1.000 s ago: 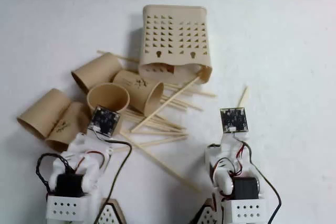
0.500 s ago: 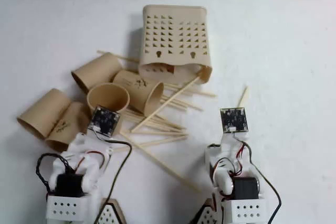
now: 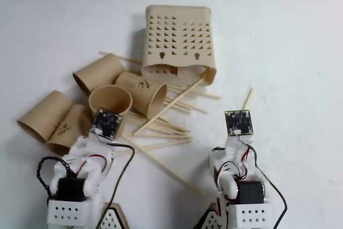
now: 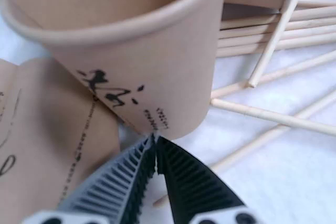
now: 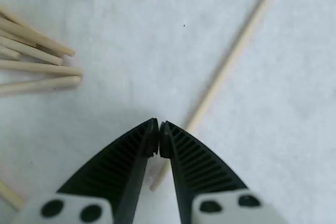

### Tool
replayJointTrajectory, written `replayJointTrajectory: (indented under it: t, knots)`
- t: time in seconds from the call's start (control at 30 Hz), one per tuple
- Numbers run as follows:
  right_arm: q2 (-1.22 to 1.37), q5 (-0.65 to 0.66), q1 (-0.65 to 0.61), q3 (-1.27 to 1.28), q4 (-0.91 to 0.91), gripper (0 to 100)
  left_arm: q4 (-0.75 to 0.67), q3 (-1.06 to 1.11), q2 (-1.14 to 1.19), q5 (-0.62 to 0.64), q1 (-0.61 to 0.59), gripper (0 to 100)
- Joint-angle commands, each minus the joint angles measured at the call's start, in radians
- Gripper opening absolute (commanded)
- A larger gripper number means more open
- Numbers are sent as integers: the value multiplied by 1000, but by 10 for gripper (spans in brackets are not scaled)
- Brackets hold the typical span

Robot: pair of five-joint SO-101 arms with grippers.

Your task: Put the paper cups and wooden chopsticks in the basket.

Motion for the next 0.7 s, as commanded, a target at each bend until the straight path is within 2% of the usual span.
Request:
replayJointTrajectory:
  t: [0.0, 0.67]
  knots:
    - [-2, 0, 8, 9, 7, 19, 8, -5, -4, -5, 7, 28]
    - [-2, -2, 2, 9, 7, 19, 8, -5, -4, -5, 10, 28]
